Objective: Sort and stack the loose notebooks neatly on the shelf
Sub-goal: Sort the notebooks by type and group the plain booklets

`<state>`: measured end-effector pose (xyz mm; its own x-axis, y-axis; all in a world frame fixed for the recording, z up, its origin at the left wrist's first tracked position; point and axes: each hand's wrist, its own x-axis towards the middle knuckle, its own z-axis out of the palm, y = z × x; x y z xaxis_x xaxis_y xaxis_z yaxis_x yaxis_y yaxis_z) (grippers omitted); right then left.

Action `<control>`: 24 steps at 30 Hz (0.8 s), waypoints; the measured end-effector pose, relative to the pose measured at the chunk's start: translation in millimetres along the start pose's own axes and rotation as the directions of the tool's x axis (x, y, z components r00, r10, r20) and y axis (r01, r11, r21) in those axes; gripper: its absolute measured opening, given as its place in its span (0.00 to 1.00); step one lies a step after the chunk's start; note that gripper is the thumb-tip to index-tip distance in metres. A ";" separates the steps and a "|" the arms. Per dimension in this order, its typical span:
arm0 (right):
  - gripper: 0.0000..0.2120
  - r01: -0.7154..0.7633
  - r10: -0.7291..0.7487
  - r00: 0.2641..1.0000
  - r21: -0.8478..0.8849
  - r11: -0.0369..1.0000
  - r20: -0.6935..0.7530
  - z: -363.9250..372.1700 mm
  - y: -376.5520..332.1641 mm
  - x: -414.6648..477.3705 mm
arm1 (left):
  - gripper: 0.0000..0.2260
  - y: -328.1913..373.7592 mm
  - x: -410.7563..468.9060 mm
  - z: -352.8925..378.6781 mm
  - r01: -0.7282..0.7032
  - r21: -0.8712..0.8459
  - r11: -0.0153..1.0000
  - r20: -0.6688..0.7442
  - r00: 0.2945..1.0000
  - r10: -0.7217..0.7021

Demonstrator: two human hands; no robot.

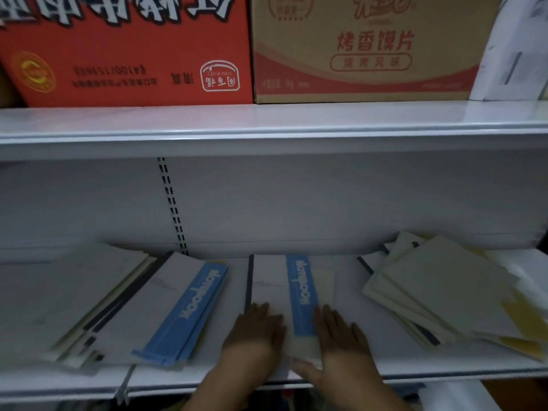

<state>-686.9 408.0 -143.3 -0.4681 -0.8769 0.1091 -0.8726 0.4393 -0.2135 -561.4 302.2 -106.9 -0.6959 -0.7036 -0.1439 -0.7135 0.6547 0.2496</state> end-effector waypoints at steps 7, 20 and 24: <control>0.44 -0.038 0.071 0.908 -0.088 0.995 0.414 -62.1 36.7 9.4 | 0.15 -19.1 -1.7 -18.4 0.279 -0.139 0.950 0.010 0.960 -0.281; 0.31 0.047 -0.038 0.932 -0.014 0.999 0.361 -42.1 61.4 28.2 | 0.27 -0.2 8.2 -2.8 0.143 -0.063 0.988 0.067 0.988 -0.139; 0.30 0.105 -0.106 0.913 0.025 0.994 0.394 -53.9 74.1 27.9 | 0.27 3.9 11.6 -5.2 0.184 -0.052 0.982 0.042 0.982 -0.182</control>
<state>-772.1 426.6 -103.7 -0.2798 -0.9242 -0.2598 -0.9133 0.3397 -0.2246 -571.8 295.1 -102.6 -0.5572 -0.7988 -0.2267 -0.8242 0.4988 0.2680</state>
